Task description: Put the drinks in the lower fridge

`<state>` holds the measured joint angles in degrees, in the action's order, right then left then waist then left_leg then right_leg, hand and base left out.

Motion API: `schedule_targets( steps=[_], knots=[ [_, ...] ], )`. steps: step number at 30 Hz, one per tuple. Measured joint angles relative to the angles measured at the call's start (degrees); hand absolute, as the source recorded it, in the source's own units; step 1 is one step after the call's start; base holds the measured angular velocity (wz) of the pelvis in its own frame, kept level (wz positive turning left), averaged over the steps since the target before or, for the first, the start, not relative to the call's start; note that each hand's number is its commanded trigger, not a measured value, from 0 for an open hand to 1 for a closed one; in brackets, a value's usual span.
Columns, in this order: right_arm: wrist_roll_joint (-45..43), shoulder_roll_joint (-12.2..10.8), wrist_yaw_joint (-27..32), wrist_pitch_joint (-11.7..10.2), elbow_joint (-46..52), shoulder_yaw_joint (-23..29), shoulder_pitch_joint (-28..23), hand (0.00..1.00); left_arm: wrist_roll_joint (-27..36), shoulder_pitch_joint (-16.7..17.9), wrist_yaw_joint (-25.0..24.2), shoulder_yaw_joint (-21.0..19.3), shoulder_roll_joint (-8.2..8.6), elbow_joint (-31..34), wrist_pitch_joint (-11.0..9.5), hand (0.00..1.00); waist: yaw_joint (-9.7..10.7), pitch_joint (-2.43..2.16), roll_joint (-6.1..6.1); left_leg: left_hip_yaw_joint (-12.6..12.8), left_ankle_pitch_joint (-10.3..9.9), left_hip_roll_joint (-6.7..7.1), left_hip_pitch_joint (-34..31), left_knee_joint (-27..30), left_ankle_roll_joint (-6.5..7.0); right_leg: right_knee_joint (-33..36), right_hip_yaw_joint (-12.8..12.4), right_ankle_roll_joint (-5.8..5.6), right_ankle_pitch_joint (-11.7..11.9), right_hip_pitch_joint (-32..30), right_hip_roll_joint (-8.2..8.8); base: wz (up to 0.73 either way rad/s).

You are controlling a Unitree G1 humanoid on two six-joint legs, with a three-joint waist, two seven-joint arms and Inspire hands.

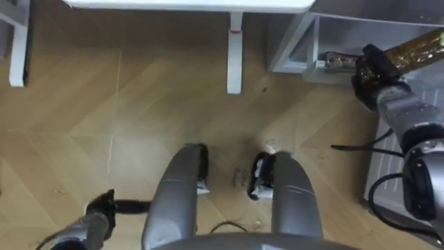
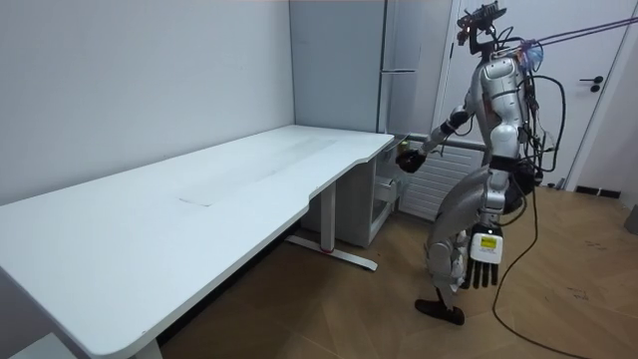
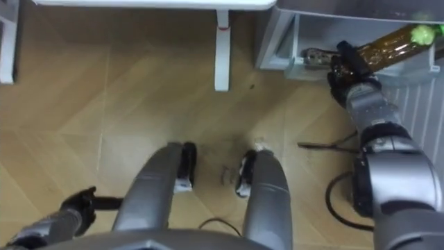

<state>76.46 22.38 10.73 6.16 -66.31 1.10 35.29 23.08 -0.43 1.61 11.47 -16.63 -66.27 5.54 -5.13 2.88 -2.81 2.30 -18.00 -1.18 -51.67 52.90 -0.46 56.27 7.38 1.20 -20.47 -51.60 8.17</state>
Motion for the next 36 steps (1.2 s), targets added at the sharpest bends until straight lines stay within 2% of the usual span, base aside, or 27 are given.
schedule_targets(
  steps=[5,7,9,15,16,17,18,23,27,31,36],
  knots=[
    [0.2,0.6,1.2,0.1,0.5,0.0,3.9,1.00,-0.1,0.0,1.9,0.7,-0.04,1.1,0.9,0.00,-0.3,-0.02,-0.42,0.0,-2.2,0.05,-6.3,7.4,0.15,7.3,-0.7,-0.03,-2.3,-6.3,0.82,0.01],
    [0.6,1.1,1.8,0.1,1.1,0.0,4.2,1.00,-0.1,0.1,2.3,1.0,-0.04,1.7,1.0,0.00,-1.2,-0.02,-0.43,0.0,-2.9,0.04,-8.0,9.8,0.19,9.5,-0.8,0.07,-2.9,-7.9,1.01,0.00],
    [1.5,1.3,3.0,0.0,1.9,0.0,4.2,1.00,-0.1,0.3,2.6,1.8,-0.05,2.0,0.9,0.00,-1.6,-0.02,-0.43,0.1,-3.3,0.10,-8.8,11.1,0.35,10.8,-0.7,0.50,-3.4,-8.8,1.58,0.02],
    [3.8,1.5,6.2,-0.7,6.3,-2.1,4.2,1.00,-0.1,1.0,3.2,4.3,-0.06,2.3,0.7,0.00,-1.3,-0.04,-0.42,0.5,-3.9,0.37,-10.9,13.3,0.82,13.4,-0.9,0.50,-4.2,-10.8,2.68,0.03],
    [4.0,1.7,6.9,-1.1,7.4,-2.1,4.2,0.80,-0.1,1.0,3.2,4.3,-0.05,2.3,0.6,0.00,-1.3,-0.04,-0.41,0.6,-3.9,0.67,-11.4,13.8,0.93,14.0,-1.0,0.37,-4.3,-11.3,2.97,0.09],
    [4.1,1.8,7.3,-1.2,7.9,-2.1,4.2,0.20,-0.1,1.0,3.2,4.2,-0.05,2.3,0.6,0.00,-1.3,-0.05,-0.40,0.6,-4.0,0.82,-11.6,14.0,0.98,14.3,-1.0,0.21,-4.4,-11.4,3.13,0.13],
    [4.1,2.0,7.9,-1.4,8.6,-2.1,4.2,0.00,-0.1,1.0,3.2,4.2,-0.05,2.3,0.5,0.00,-1.4,-0.06,-0.37,0.6,-4.0,1.05,-11.7,14.3,1.10,14.8,-1.0,0.07,-4.6,-11.5,3.44,0.12],
    [5.6,2.3,9.3,-1.5,9.0,-2.1,4.3,0.00,-0.1,1.3,3.2,4.6,-0.07,2.3,0.4,0.00,-1.4,-0.10,-0.32,0.6,-4.4,1.60,-11.7,14.9,1.23,15.9,-1.2,-0.19,-5.5,-11.5,4.06,0.09],
    [6.9,2.6,10.7,-1.6,9.0,-2.0,4.3,0.00,0.0,2.8,3.2,4.6,-0.07,2.8,0.4,0.00,-1.3,-0.18,-0.17,0.6,-4.8,1.91,-11.6,15.6,1.21,16.8,-1.3,-0.36,-6.1,-11.5,4.30,0.04],
    [7.9,3.5,11.9,-2.5,9.0,-2.0,4.3,0.00,0.0,4.2,2.9,4.6,-0.07,3.7,0.5,0.00,-1.4,-0.35,0.12,0.6,-5.1,2.15,-11.6,16.1,1.28,17.5,-1.7,-0.77,-6.7,-11.5,4.30,0.02],
    [8.3,3.8,12.6,-3.3,9.0,-2.0,4.2,0.00,0.0,5.5,2.7,5.6,-0.09,5.1,0.5,0.00,-1.4,-0.48,0.33,0.6,-5.1,2.28,-11.1,16.1,1.18,17.6,-1.8,-0.72,-6.8,-11.1,4.37,0.00]
  ],
)
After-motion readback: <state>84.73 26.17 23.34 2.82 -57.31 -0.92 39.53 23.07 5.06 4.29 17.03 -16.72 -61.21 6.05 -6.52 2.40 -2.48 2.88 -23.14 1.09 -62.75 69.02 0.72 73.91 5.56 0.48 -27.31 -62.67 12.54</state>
